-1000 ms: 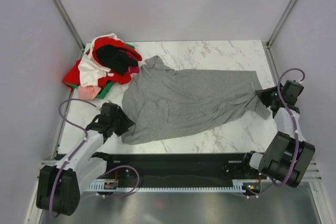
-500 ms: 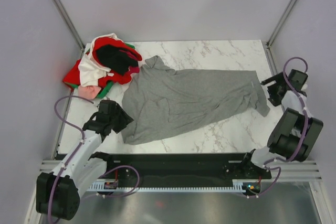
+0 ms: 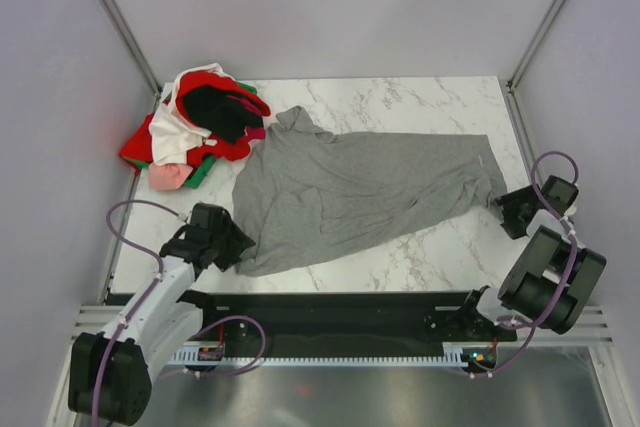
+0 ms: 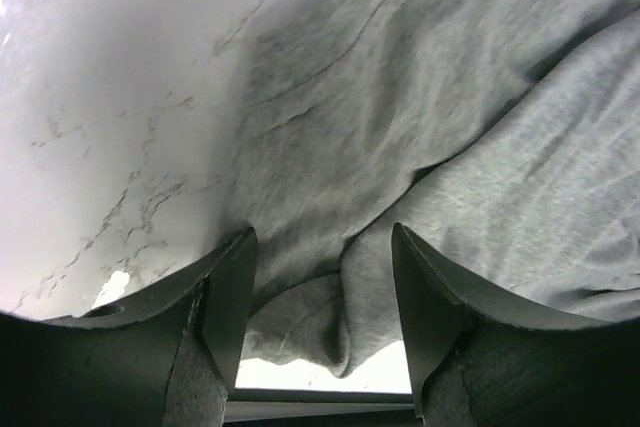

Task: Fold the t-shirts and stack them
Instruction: Fold the tshirt

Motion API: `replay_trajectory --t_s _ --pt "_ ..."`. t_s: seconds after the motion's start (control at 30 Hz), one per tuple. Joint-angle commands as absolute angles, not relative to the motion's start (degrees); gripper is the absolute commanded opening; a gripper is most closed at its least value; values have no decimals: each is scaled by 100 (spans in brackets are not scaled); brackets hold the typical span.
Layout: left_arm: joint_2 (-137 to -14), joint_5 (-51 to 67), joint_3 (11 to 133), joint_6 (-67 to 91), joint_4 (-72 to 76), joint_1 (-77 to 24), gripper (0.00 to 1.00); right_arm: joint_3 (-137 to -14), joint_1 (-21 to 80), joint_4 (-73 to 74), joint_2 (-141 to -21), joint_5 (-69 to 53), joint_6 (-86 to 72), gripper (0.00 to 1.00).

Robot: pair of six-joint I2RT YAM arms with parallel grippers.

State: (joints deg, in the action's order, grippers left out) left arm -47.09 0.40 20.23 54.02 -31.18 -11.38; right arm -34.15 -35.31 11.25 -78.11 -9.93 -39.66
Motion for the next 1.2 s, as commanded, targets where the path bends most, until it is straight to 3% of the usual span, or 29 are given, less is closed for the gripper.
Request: replay_trajectory --t_s 0.0,0.17,0.23,0.27,0.3,0.33,0.37,0.4,0.47,0.5,0.63,0.77,1.17 --pt "-4982 18 1934 5774 -2910 -1230 65 -3489 -3358 537 -8023 -1090 -3718 68" --pt "-5554 -97 1951 5810 -2479 -1371 63 -3656 -3191 203 -8419 -1116 -3718 66" --pt "-5974 -184 2012 5836 -2286 -1555 59 -3726 -3129 97 -8604 -1142 -3762 58" --pt "-6151 -228 2056 5853 -2120 -1712 54 -3735 -3103 44 -8665 -1169 -3797 49" --pt "-6309 -255 2187 5845 -2057 -1792 47 -3779 -3068 44 -8770 -1178 -3823 45" --pt "-6615 -351 2275 5836 -2013 -1871 20 -3814 -2998 44 -8815 -1178 -3849 38" --pt "-6749 -360 2355 5827 -1882 -1916 6 -3858 -2962 -95 -8868 -1204 -3867 32" --pt "-6872 -352 2434 5810 -1855 -1925 2 -3972 -2936 -97 -8938 -1213 -3867 19" --pt "-7074 -360 2811 5626 -1854 -1925 2 -4139 -2927 -18 -9009 -1274 -3885 3" --pt "-7032 -404 2987 5538 -2098 -1925 2 -4427 -2927 235 -8991 -1205 -3867 0" --pt "-6356 -1246 4110 5108 -3311 -1724 2 -4965 -3276 1253 -8474 -967 -3893 0" --pt "-5714 -845 4421 4571 -3831 -609 2 -5133 -3928 2003 -7946 -862 -3990 0" --pt "-5108 254 3613 4913 -4482 -61 3 -4043 -4702 2478 -7752 -1028 -3718 0"
